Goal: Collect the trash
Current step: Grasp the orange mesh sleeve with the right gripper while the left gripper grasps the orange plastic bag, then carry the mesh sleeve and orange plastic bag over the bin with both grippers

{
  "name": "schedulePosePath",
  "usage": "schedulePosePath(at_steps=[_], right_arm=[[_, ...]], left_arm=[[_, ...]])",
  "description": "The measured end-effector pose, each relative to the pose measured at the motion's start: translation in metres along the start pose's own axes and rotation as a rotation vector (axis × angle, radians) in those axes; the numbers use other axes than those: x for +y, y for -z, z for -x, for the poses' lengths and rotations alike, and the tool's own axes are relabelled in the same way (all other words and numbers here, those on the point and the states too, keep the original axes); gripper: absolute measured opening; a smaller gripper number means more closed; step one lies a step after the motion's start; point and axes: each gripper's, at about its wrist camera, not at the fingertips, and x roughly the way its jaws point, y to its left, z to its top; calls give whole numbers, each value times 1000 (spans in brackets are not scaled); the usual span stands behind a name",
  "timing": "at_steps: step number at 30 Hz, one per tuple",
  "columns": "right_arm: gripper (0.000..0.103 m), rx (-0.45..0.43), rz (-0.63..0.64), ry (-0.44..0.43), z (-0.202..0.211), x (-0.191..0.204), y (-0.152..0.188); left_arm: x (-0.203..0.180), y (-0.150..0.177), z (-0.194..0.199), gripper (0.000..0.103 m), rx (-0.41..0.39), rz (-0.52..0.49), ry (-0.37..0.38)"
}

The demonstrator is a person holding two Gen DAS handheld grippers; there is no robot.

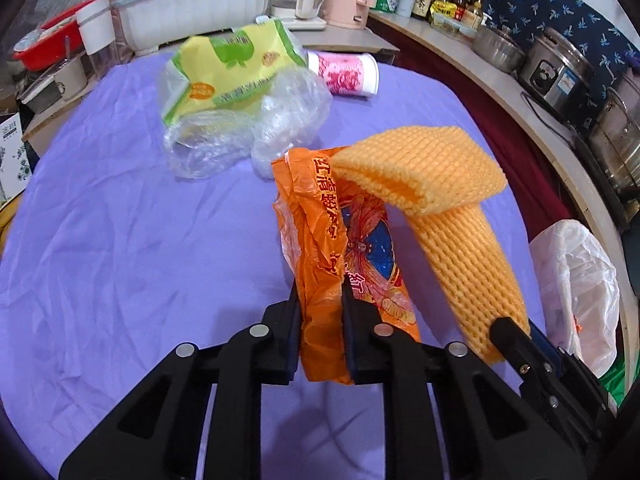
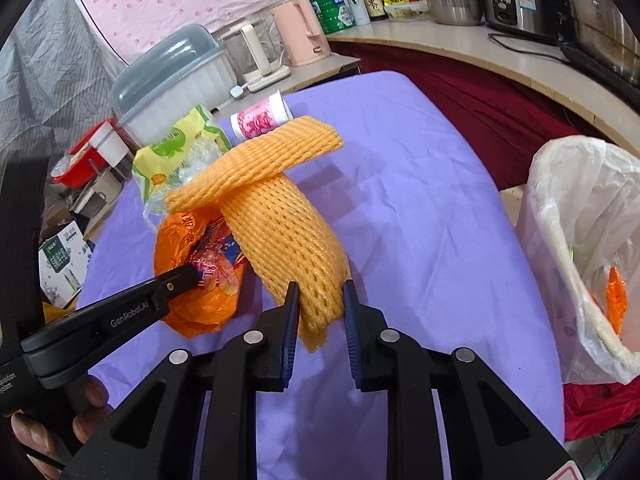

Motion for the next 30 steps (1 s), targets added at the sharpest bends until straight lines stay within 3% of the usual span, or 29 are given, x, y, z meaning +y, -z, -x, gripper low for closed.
schedulePosePath(at_steps=[11, 17, 21, 24, 30], right_arm=[[20, 2, 72, 101, 26, 4, 10], [20, 22, 72, 26, 38, 12, 20], [20, 47, 105, 41, 38, 22, 30], [20, 68, 99, 3, 38, 26, 40], [20, 41, 94, -6, 51, 31, 41]], left_arm=[[19, 7, 58, 16, -79, 27, 2], [20, 14, 80, 16, -107, 33, 11], [24, 13, 97, 16, -143, 51, 20], [26, 12, 108, 16, -166, 54, 27], [27, 14, 115, 16, -175, 54, 23]])
